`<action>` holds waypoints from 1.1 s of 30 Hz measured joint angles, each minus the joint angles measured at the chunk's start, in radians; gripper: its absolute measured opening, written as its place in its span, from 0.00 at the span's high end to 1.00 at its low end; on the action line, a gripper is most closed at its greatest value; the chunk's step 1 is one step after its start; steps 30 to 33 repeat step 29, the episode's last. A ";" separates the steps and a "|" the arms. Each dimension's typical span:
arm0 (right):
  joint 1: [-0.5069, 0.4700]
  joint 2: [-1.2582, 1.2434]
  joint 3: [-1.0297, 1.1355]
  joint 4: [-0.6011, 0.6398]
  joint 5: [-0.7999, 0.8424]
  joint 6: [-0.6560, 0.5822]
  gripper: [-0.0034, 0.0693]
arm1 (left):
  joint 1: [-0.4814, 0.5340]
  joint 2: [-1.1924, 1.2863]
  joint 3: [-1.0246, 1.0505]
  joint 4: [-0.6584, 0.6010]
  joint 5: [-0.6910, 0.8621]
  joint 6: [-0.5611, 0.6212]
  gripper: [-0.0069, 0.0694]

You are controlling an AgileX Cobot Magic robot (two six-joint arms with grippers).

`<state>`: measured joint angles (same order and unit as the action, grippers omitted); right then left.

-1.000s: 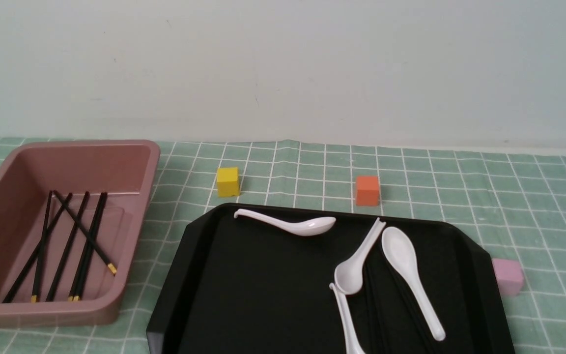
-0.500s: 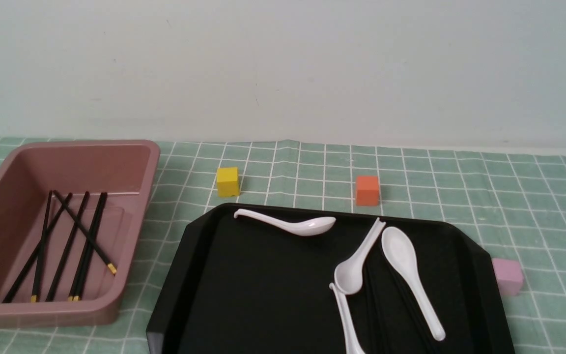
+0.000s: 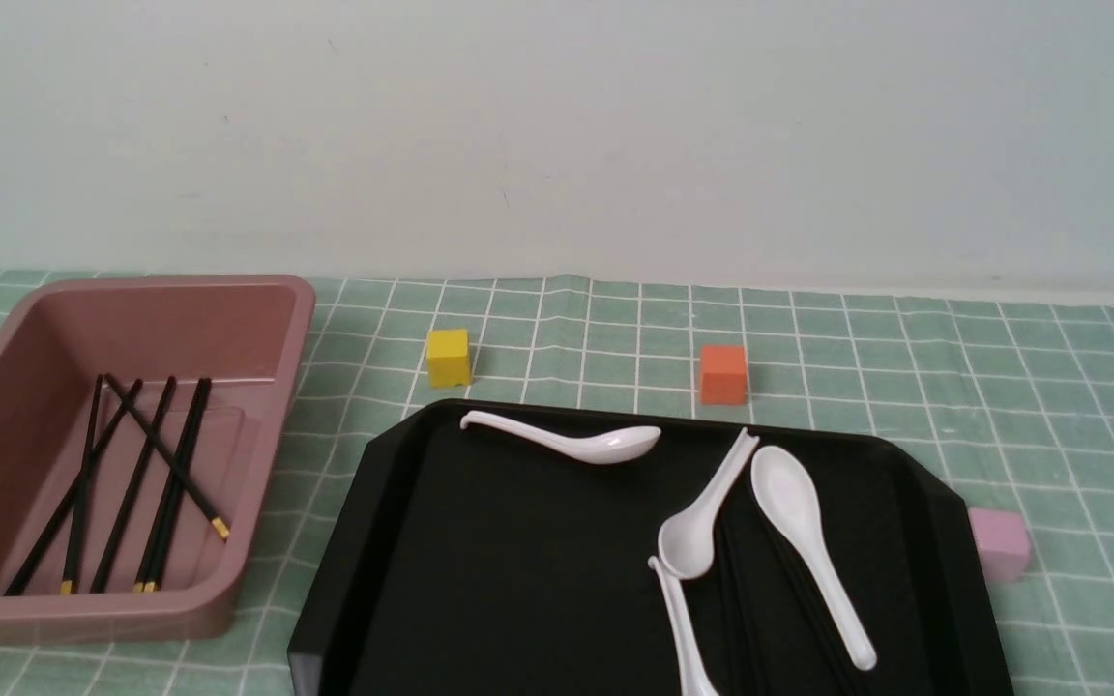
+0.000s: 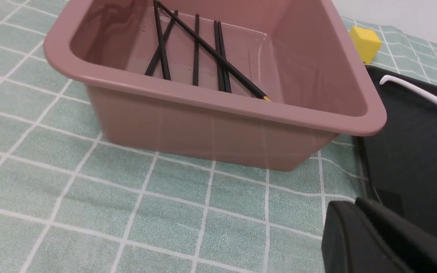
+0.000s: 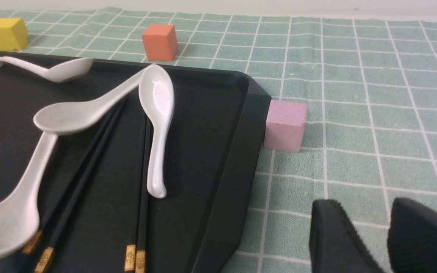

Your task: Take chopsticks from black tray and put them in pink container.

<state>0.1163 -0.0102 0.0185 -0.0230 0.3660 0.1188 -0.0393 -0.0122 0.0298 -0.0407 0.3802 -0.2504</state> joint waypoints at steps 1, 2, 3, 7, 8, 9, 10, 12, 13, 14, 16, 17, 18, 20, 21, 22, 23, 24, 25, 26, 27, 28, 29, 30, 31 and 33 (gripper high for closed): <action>0.000 0.000 0.000 0.000 0.000 0.000 0.62 | 0.000 0.000 0.000 0.000 0.001 0.000 0.87; 0.000 0.000 0.000 0.000 0.000 0.000 0.62 | 0.000 0.000 0.000 0.000 0.001 0.000 0.86; 0.000 0.000 0.000 0.000 0.000 0.000 0.62 | 0.000 0.000 0.000 0.000 0.001 0.000 0.86; 0.000 0.000 0.000 0.000 0.000 0.000 0.62 | 0.000 0.000 0.000 0.000 0.001 0.000 0.86; 0.000 0.000 0.000 0.000 0.000 0.000 0.62 | 0.000 0.000 0.000 0.000 0.001 0.000 0.86; 0.000 0.000 0.000 0.000 0.000 0.000 0.62 | 0.000 0.000 0.000 0.000 0.001 0.000 0.86; 0.000 0.000 0.000 0.000 0.000 0.000 0.62 | 0.000 0.000 0.000 0.001 0.001 0.000 0.86; 0.000 0.000 0.000 0.000 0.000 0.000 0.62 | 0.000 0.000 0.000 0.001 0.001 0.000 0.85; 0.000 0.000 0.000 0.000 0.000 0.000 0.62 | 0.000 0.000 0.000 0.001 0.001 0.000 0.85; 0.000 0.000 0.000 0.000 0.000 0.000 0.62 | 0.000 0.000 0.000 0.001 0.001 0.000 0.85; 0.000 0.000 0.000 0.000 0.000 0.000 0.62 | 0.000 0.000 0.000 0.001 0.001 0.000 0.84; 0.000 0.000 0.000 0.000 0.000 0.000 0.62 | 0.000 0.000 0.000 0.001 0.001 0.000 0.84; 0.000 0.000 0.000 0.000 0.000 0.000 0.62 | 0.000 0.000 0.000 0.002 0.001 0.000 0.84; 0.000 0.000 0.000 0.000 0.000 0.000 0.62 | 0.000 0.000 0.000 0.002 0.001 0.000 0.84; 0.000 0.000 0.000 0.000 0.000 0.000 0.62 | 0.000 0.000 0.000 0.002 0.001 0.000 0.83; 0.000 0.000 0.000 0.000 0.000 0.000 0.62 | 0.000 0.000 0.000 0.002 0.001 0.000 0.83; 0.000 0.000 0.000 0.000 0.000 0.000 0.62 | 0.000 0.000 0.000 0.002 0.001 0.000 0.83; 0.000 0.000 0.000 0.000 0.000 0.000 0.62 | 0.000 0.000 0.000 0.002 0.001 0.000 0.83; 0.000 0.000 0.000 0.000 0.000 0.000 0.62 | 0.000 0.000 0.000 0.002 0.001 0.000 0.83; 0.000 0.000 0.000 0.000 0.000 0.000 0.62 | 0.000 0.000 0.000 0.002 0.001 0.000 0.83; 0.000 0.000 0.000 0.000 0.000 0.000 0.62 | 0.000 0.000 0.000 0.002 0.001 0.000 0.82; 0.000 0.000 0.000 0.000 0.000 0.000 0.62 | 0.000 0.000 0.000 0.002 0.001 0.000 0.82; 0.000 0.000 0.000 0.000 0.000 0.000 0.62 | 0.000 0.000 0.000 0.002 0.001 0.000 0.82; 0.000 0.000 0.000 0.000 0.000 0.000 0.62 | 0.000 0.000 0.000 0.002 0.001 0.000 0.82; 0.000 0.000 0.000 0.000 0.000 0.000 0.62 | 0.000 0.000 0.000 0.002 0.001 0.000 0.82; 0.000 0.000 0.000 0.000 0.000 0.000 0.62 | 0.000 0.000 0.000 0.002 0.001 0.000 0.82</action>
